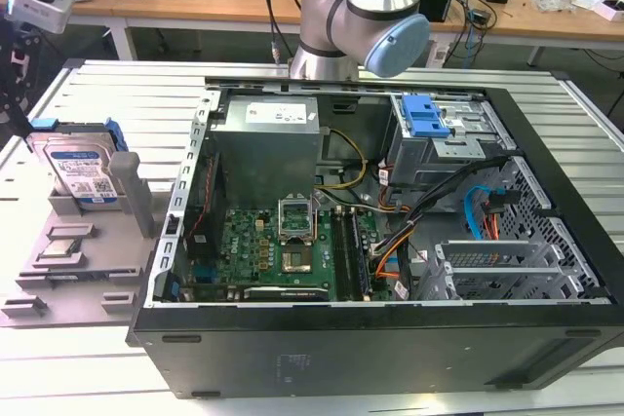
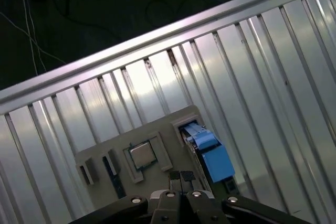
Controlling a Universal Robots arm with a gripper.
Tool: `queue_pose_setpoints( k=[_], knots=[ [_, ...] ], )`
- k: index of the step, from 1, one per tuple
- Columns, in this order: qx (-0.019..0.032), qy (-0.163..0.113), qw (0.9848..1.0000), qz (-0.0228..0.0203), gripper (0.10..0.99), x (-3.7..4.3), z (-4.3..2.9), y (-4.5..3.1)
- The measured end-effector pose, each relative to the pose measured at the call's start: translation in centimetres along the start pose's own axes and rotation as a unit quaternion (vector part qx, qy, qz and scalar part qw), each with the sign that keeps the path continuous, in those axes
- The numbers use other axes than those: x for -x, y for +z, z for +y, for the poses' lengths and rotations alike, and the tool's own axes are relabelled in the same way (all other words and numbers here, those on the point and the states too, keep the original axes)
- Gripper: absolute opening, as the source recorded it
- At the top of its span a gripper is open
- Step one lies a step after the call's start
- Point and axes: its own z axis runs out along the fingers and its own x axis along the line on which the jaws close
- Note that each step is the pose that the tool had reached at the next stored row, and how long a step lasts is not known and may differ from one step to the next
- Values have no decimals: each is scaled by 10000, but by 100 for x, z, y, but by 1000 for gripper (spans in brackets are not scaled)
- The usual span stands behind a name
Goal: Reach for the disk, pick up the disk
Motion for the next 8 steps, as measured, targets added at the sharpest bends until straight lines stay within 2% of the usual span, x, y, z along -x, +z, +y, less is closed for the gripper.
queue_pose_setpoints(
  k=[8],
  knots=[
    [0, -398, 9992, 15, 106, 0, 0, 0]
  ],
)
